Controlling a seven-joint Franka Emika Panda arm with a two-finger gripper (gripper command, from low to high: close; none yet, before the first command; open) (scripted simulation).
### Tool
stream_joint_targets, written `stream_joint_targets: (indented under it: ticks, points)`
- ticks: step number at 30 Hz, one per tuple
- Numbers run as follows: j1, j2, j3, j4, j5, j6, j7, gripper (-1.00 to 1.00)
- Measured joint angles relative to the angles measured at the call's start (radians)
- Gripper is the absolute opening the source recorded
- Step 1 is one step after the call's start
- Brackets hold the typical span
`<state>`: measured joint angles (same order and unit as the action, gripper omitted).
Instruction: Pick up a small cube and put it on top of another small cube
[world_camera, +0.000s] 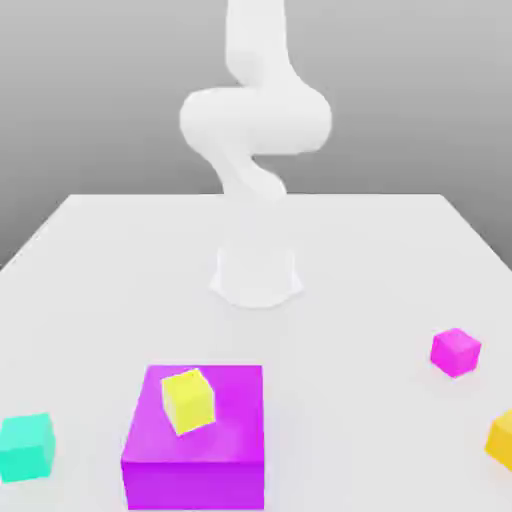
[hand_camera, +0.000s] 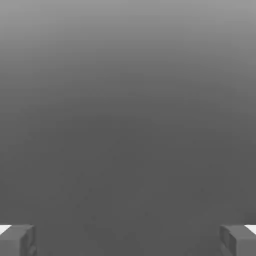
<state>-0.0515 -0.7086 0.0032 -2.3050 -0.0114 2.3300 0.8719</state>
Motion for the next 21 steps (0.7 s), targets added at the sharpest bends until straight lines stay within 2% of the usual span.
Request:
stream_joint_targets:
  ticks: [13,21]
  points:
    - [-0.221,0.478,-0.040,-0.026,-0.055,0.156,0.372,0.00]
    - [-0.338,0.768,-0.102,-0.042,-0.019,0.253,0.549,0.00]
